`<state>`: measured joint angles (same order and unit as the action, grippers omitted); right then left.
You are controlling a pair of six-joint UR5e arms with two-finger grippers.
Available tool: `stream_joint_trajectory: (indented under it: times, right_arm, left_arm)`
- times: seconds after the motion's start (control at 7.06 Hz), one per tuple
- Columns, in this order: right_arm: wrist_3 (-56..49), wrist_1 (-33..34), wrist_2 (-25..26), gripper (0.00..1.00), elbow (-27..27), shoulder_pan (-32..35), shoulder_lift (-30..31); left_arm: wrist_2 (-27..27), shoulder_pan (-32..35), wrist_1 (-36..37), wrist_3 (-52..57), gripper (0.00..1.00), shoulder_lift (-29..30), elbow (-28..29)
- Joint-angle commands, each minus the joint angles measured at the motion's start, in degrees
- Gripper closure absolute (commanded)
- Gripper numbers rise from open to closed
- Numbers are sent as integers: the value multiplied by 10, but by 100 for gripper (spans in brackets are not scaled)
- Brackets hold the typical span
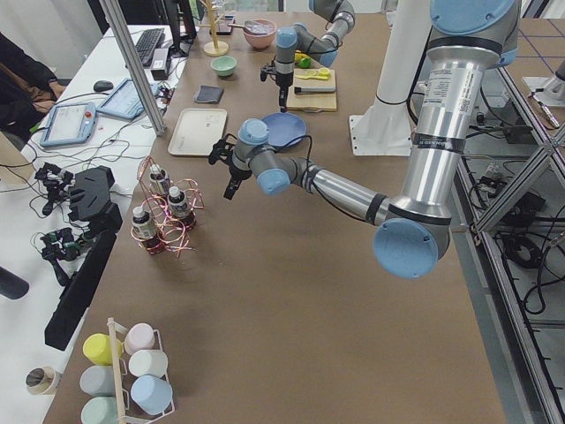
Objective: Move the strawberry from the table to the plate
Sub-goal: 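Carry the strawberry over the plate with the right gripper while the left arm withdraws, then lower the strawberry onto the plate and open the right gripper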
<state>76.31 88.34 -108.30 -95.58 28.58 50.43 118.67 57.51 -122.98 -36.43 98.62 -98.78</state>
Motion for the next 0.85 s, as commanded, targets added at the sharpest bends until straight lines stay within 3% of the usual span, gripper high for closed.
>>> stream_joint_trajectory:
  times: [0.0,0.42,0.71]
  right_arm:
    - [8,0,24,100,47,-21,-37]
    - [2,-4,38,100,83,-24,-53]
    - [2,-55,48,100,117,-29,-54]
  left_arm:
    - [45,32,5,34,2,-16,31]
    - [61,57,4,66,2,-33,38]
    - [66,63,5,66,2,-33,41]
